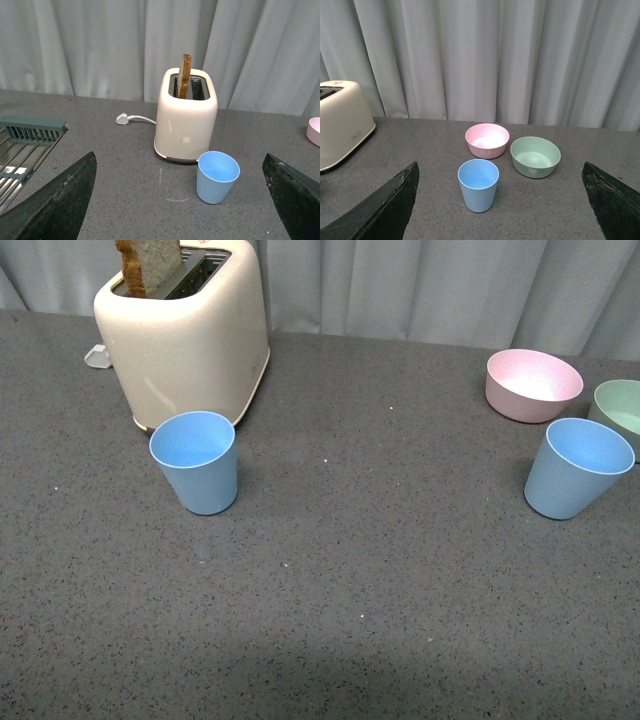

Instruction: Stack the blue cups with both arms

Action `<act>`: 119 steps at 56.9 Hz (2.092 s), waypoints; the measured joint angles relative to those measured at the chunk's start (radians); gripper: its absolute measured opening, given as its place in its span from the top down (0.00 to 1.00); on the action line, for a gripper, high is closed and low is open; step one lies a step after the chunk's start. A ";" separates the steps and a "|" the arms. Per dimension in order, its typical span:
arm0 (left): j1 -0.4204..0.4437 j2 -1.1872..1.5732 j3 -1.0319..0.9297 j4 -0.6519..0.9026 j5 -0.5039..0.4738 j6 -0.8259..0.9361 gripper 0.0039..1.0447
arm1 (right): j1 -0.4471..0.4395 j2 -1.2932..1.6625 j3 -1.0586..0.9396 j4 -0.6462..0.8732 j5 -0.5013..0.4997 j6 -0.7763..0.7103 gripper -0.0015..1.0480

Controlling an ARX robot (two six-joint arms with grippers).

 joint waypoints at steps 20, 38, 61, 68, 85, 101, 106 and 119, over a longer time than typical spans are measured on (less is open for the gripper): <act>0.000 0.000 0.000 0.000 0.000 0.000 0.06 | 0.000 0.000 0.000 0.000 0.000 0.000 0.09; -0.067 0.591 0.163 -0.005 -0.185 -0.321 0.06 | 0.000 0.000 0.000 0.000 0.000 0.000 0.09; -0.078 1.445 0.553 0.187 0.000 -0.369 0.06 | 0.000 0.000 0.000 0.000 0.000 0.000 0.09; -0.090 1.589 0.673 0.142 0.056 -0.375 0.06 | 0.000 0.000 0.000 0.000 0.000 0.000 0.09; -0.108 1.781 0.837 0.074 0.027 -0.375 0.06 | 0.000 0.000 0.000 0.000 0.000 0.000 0.09; -0.127 1.949 1.003 -0.035 0.001 -0.372 0.06 | 0.000 0.000 0.000 0.000 0.000 0.000 0.09; -0.132 1.977 1.038 -0.059 -0.004 -0.371 0.06 | 0.000 0.000 0.000 0.000 0.000 0.000 0.09; -0.152 2.011 1.086 -0.124 -0.008 -0.365 0.25 | 0.000 0.000 0.000 0.000 0.000 0.000 0.09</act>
